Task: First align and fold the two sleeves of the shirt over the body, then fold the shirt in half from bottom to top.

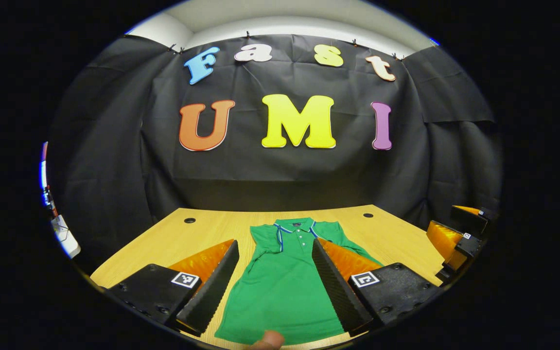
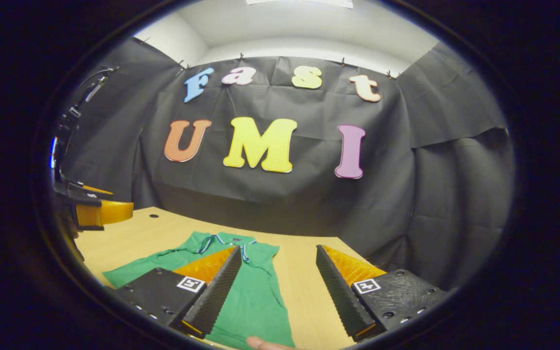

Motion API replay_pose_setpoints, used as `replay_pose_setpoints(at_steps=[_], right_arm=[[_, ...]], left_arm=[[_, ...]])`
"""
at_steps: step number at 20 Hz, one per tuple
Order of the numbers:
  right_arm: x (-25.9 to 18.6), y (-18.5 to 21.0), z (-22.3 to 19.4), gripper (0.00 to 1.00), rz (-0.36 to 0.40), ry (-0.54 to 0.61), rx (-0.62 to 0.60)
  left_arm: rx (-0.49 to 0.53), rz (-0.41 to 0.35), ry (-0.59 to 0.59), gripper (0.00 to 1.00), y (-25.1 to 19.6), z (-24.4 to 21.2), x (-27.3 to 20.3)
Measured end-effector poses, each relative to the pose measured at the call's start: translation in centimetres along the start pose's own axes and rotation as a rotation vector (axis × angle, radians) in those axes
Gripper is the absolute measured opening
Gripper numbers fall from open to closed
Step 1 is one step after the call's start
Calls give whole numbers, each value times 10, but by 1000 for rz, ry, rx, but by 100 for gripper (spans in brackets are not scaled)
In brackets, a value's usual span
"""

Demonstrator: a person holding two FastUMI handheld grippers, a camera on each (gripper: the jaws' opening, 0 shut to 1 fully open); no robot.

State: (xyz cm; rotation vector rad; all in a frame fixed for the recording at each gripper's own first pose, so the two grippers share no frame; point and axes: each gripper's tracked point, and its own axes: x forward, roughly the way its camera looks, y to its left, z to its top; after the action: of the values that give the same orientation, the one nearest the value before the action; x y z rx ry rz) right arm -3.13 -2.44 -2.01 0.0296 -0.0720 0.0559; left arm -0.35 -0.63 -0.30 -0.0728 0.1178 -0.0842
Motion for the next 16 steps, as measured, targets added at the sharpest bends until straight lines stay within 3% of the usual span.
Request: replay_pose_setpoints(at_steps=[2, 4, 7, 11, 16], right_arm=[[-10, 12, 0, 97, 51, 20, 20], [-16, 8, 2, 95, 37, 16, -4], [-25, 12, 3, 96, 41, 11, -25], [-33, 4, 4, 95, 33, 9, -17], [-31, 1, -7, 96, 41, 50, 2]], left_arm=[[-2, 4, -13, 97, -2, -3, -15], [32, 26, 17, 97, -2, -10, -25], [77, 41, -51, 97, -6, 1, -30], [62, 27, -55, 97, -13, -2, -39], [60, 78, -108, 97, -1, 10, -45]])
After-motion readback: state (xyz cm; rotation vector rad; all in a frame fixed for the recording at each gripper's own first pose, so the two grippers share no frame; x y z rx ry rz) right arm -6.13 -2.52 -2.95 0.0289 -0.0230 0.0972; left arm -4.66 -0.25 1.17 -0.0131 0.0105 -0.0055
